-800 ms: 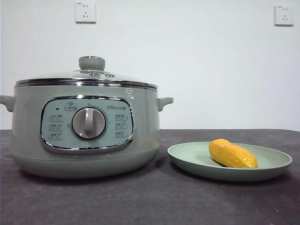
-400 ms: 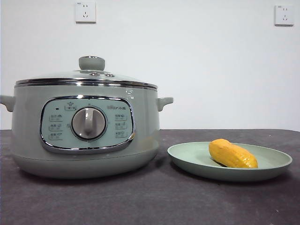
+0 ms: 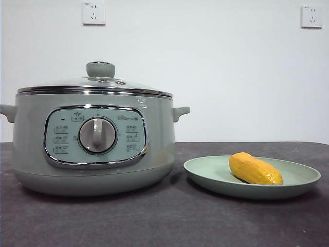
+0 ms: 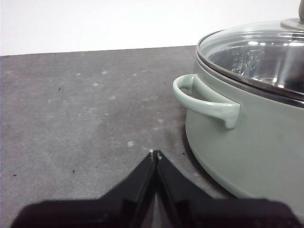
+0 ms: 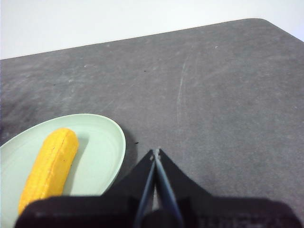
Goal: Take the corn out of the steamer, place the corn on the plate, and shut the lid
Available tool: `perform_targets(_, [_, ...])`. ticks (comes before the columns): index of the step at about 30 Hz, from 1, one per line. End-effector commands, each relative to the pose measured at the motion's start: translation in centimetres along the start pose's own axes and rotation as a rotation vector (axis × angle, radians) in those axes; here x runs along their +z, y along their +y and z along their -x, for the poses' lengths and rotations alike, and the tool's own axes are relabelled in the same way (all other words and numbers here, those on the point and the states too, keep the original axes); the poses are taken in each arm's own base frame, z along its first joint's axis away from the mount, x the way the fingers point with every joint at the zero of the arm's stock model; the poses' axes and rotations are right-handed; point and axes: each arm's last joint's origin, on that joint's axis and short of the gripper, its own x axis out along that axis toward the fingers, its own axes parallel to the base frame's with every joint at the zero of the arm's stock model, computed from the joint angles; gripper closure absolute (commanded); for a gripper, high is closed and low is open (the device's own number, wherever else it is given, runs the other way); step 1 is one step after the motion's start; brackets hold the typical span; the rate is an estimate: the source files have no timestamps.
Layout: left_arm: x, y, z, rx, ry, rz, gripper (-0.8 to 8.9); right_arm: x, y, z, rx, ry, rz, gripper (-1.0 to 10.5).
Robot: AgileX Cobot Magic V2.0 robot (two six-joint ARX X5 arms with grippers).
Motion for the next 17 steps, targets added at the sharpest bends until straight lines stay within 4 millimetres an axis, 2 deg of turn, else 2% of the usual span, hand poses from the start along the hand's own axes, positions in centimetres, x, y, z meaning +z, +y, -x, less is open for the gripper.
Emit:
perform_targets(1, [-0.42, 0.02, -0.13, -0.002, 0.010, 0.007, 8.15, -0.38, -0.06, -0.14, -0.005, 0.008, -0.009, 9.5])
perform_targets(17, [-0.42, 0.02, -0.13, -0.002, 0.010, 0.007, 8.15, -0.38, -0.06, -0.14, -0.005, 0.007, -0.010, 9.5])
